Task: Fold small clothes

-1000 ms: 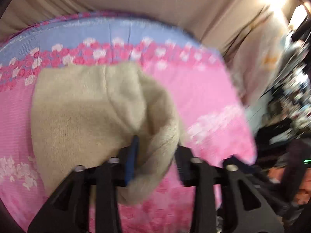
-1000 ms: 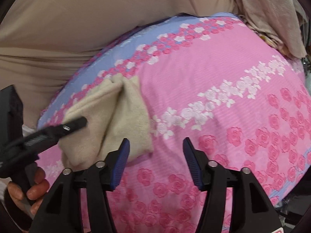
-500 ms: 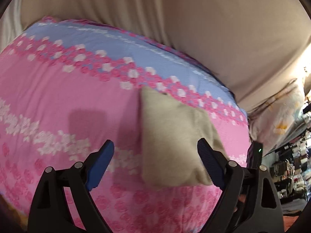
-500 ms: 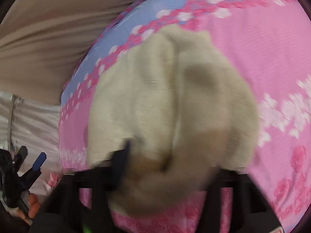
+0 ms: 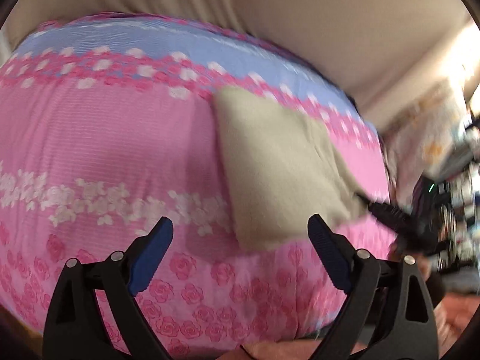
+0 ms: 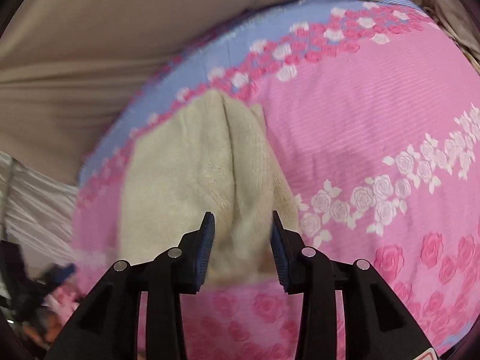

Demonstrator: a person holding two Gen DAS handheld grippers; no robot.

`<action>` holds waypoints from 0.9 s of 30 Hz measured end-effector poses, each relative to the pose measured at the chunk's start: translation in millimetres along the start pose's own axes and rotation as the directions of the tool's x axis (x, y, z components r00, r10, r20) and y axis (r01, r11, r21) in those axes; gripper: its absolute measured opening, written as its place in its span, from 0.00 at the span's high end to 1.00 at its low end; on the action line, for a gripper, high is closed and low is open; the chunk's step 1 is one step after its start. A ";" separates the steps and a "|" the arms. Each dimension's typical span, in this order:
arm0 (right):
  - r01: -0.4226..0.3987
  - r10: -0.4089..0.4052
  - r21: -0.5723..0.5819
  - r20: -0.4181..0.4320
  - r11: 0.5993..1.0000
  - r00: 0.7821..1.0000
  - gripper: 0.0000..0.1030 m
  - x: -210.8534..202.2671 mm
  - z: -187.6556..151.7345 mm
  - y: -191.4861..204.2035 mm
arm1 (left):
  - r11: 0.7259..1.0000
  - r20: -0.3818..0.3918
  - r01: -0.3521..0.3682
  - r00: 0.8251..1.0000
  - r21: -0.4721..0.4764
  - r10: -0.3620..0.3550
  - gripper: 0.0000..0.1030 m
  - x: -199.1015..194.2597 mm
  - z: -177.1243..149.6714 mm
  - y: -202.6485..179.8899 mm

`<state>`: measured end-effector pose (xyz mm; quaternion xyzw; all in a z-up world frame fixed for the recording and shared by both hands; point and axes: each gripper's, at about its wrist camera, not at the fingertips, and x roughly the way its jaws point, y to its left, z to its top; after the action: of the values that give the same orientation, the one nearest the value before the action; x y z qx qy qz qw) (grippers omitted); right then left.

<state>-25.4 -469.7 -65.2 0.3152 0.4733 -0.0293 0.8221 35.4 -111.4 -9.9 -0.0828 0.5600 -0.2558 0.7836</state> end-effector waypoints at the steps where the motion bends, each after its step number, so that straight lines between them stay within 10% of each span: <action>1: -0.007 0.007 -0.005 0.010 1.000 1.000 0.62 -7.6 -2.3 3.1 | 1.000 -0.028 0.007 1.000 0.029 -0.006 0.14 7.3 -3.6 -5.7; 6: -0.004 0.003 -0.122 -0.014 0.992 1.000 0.47 -4.6 19.3 30.6 | 0.994 -0.104 0.002 0.995 0.107 0.009 0.14 39.3 -12.2 -33.7; 12: 0.081 -0.071 -0.239 0.054 0.968 0.996 0.41 4.1 49.7 64.0 | 0.970 -0.025 -0.169 0.984 0.174 0.176 0.14 43.6 -2.7 -57.7; 17: 0.045 -0.073 -0.215 -0.124 0.976 0.990 0.32 72.5 64.6 57.8 | 0.960 0.009 -0.245 0.969 0.137 0.246 0.13 40.5 6.6 -55.9; 20: -0.003 -0.025 -0.131 -0.211 0.991 0.977 0.86 103.8 66.2 48.5 | 0.950 0.006 -0.292 0.956 0.109 0.293 0.13 39.1 9.6 -49.2; 27: -0.029 0.025 -0.186 -0.021 0.982 0.999 0.86 54.2 80.6 57.0 | 0.934 0.009 -0.347 0.938 0.085 0.347 0.13 35.9 11.6 -36.0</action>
<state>85.5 -454.6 -51.8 0.2434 0.4771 0.0292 0.8440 43.6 -161.7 -20.8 0.0517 0.5566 -0.1376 0.8177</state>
